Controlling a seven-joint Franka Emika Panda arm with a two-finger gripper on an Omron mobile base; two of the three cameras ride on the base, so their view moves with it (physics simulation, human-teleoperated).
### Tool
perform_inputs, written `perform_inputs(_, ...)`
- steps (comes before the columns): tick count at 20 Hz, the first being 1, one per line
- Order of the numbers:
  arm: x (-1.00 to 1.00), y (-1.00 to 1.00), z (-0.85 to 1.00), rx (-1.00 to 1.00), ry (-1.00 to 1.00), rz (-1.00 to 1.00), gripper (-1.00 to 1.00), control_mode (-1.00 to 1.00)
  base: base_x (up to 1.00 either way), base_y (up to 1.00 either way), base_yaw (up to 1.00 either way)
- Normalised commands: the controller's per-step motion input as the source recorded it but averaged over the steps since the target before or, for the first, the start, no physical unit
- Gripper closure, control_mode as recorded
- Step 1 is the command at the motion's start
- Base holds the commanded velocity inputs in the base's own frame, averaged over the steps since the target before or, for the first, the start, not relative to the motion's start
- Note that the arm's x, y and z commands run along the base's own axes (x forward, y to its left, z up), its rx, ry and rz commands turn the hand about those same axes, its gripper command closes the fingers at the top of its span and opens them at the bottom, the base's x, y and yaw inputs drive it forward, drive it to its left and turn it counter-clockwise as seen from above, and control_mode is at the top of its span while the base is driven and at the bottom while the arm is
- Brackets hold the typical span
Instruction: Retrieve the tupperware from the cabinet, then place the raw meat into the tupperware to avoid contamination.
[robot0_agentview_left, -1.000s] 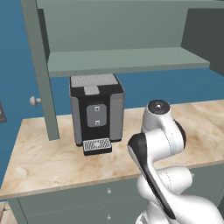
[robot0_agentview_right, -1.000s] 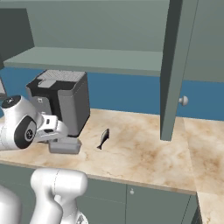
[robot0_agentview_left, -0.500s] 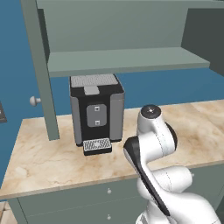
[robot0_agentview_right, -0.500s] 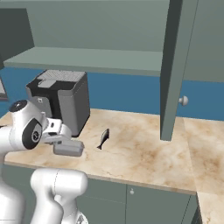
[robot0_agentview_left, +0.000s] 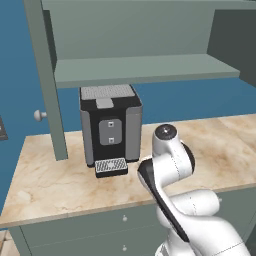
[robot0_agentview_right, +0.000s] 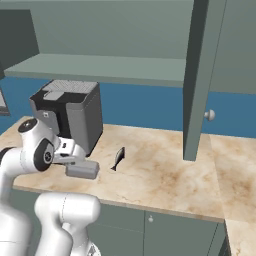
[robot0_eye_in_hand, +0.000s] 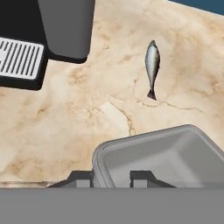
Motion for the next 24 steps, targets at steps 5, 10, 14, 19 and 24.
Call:
perform_inputs(5,0.18,0.00,-0.24,0.00,-0.02,-0.06,1.00,-1.00,0.00,0.00,0.00)
perform_inputs(10,0.15,0.00,-0.21,0.00,-0.01,-0.06,1.00,-1.00,0.00,0.00,0.00)
perform_inputs(14,0.17,0.00,-0.19,0.00,0.00,-0.06,1.00,-1.00,0.00,0.00,0.00)
perform_inputs(19,0.19,0.00,-0.17,0.00,0.00,-0.06,1.00,-1.00,0.00,0.00,0.00)
perform_inputs(24,0.20,0.00,-0.16,0.00,0.00,-0.07,1.00,-1.00,0.00,0.00,0.00)
